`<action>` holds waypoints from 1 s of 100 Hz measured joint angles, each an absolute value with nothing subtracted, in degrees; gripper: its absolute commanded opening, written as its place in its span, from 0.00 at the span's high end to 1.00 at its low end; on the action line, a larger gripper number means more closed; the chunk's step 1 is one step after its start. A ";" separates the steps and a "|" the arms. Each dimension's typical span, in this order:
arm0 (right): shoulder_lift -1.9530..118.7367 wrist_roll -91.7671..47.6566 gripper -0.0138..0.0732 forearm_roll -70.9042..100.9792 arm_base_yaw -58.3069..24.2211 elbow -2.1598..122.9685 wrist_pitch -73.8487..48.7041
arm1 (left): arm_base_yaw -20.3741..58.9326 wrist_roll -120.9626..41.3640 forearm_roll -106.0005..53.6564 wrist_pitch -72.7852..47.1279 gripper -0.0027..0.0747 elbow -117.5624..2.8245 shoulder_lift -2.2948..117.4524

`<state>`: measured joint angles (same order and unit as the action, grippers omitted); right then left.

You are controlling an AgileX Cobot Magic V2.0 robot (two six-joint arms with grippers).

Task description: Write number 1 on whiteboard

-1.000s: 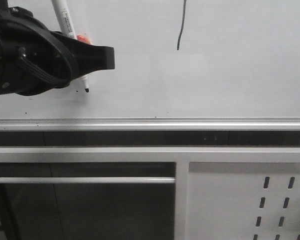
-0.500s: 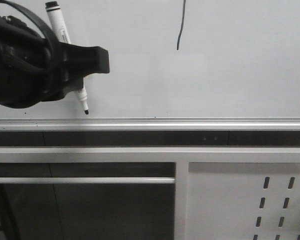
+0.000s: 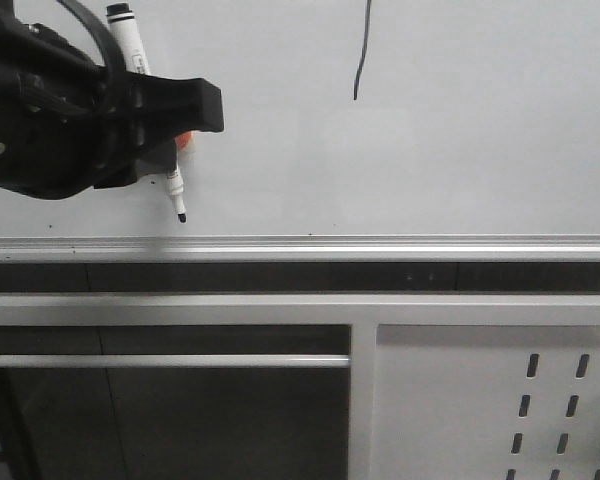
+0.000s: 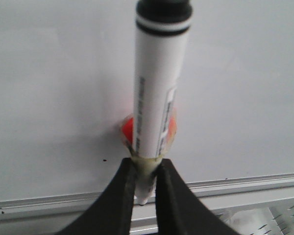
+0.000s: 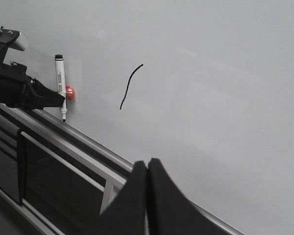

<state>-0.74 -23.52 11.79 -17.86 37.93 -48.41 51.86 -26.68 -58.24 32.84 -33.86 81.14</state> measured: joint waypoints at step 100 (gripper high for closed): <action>-0.74 -23.52 0.92 11.79 -17.86 37.93 -48.41 | 51.86 -27.79 -58.15 32.92 0.99 -33.86 81.14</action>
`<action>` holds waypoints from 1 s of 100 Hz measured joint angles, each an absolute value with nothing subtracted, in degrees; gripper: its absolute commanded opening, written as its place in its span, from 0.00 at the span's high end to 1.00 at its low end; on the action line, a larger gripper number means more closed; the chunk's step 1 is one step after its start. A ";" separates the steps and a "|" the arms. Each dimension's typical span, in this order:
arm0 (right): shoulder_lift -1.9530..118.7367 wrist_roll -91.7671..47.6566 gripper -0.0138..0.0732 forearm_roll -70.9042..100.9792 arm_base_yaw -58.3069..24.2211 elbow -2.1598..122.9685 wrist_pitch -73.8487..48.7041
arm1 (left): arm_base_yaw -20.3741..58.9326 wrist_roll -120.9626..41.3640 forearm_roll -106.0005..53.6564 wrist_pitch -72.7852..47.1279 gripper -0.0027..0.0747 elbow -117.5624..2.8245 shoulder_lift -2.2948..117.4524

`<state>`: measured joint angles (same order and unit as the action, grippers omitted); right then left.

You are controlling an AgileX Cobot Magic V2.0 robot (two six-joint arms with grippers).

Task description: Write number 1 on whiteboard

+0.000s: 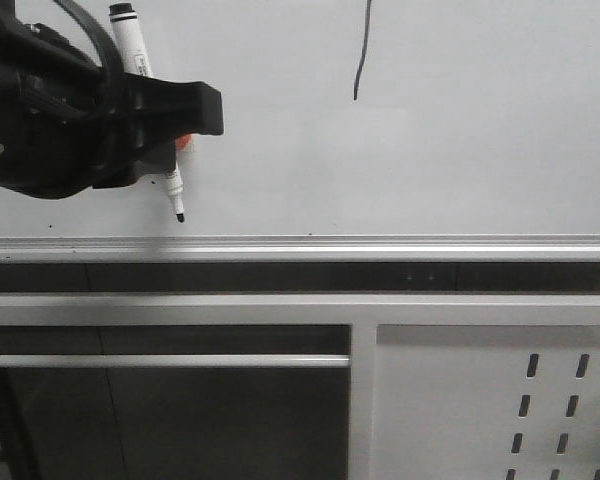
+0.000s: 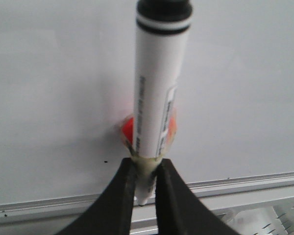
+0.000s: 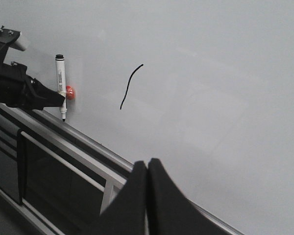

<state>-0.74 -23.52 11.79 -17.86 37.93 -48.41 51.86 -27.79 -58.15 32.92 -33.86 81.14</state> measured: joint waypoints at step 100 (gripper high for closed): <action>-0.74 -23.52 0.92 11.79 -17.86 37.93 -48.41 | 49.90 -28.03 -57.33 31.00 0.99 -34.08 81.14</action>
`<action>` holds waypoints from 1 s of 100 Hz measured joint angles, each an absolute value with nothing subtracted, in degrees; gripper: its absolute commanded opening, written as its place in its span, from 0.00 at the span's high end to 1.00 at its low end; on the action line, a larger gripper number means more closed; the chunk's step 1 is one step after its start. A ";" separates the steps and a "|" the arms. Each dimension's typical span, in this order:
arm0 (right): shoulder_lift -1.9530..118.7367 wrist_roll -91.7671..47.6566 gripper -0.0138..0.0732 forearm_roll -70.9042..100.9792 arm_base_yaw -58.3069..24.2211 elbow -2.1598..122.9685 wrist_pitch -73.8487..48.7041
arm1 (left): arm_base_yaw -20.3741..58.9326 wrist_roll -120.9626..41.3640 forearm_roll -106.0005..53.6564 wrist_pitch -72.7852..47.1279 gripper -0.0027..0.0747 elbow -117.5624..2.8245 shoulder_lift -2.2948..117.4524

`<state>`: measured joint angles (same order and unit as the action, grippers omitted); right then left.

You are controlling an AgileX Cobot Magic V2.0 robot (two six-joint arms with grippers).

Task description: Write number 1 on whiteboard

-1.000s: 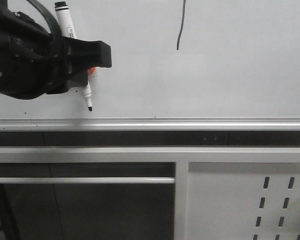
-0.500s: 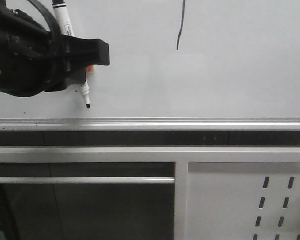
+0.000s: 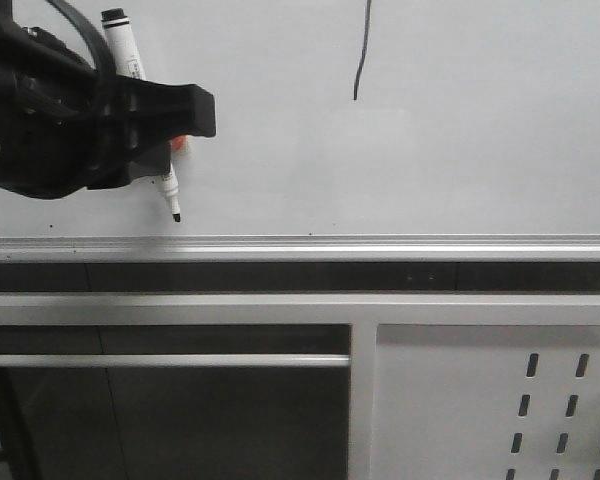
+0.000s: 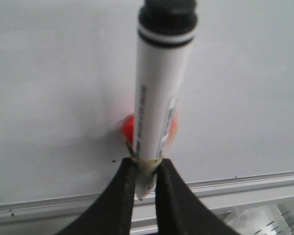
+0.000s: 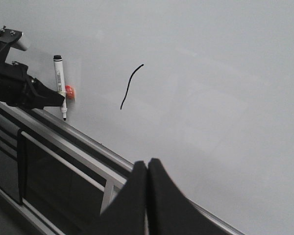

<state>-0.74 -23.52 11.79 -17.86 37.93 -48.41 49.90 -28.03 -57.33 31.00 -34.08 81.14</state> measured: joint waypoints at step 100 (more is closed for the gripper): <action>-0.74 -23.52 0.92 11.79 -17.86 37.93 -48.41 | 49.90 -28.03 -57.10 30.96 0.56 -34.08 81.14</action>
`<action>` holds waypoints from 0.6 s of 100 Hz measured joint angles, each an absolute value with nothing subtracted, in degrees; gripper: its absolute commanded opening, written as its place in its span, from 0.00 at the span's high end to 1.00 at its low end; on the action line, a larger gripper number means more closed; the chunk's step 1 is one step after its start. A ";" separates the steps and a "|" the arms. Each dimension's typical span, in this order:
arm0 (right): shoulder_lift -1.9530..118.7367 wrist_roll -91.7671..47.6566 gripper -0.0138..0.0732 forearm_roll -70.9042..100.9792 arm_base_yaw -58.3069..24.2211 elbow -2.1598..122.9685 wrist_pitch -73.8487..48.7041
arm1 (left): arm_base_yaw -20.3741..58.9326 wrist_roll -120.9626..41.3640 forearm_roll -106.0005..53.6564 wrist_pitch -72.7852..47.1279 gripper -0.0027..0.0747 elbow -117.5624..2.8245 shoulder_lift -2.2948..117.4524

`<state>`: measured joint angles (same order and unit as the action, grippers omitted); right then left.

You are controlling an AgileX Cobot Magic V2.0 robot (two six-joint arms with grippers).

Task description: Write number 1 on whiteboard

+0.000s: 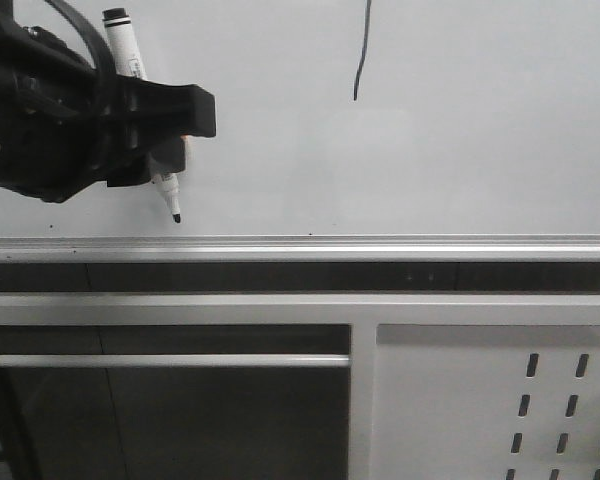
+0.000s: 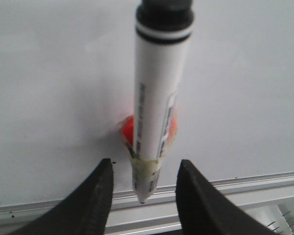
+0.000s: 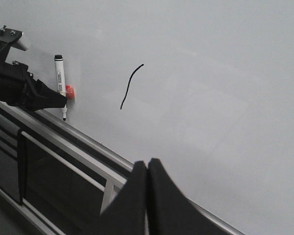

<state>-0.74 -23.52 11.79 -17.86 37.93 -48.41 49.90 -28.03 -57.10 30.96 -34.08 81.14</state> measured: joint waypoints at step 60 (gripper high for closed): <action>-0.74 -23.52 0.92 11.79 -17.86 37.93 -48.51 | 49.90 -28.32 -57.07 27.97 0.30 -34.08 79.34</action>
<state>-0.74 -23.52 11.79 -17.86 37.93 -48.51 49.90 -28.32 -57.07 27.97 -34.08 79.34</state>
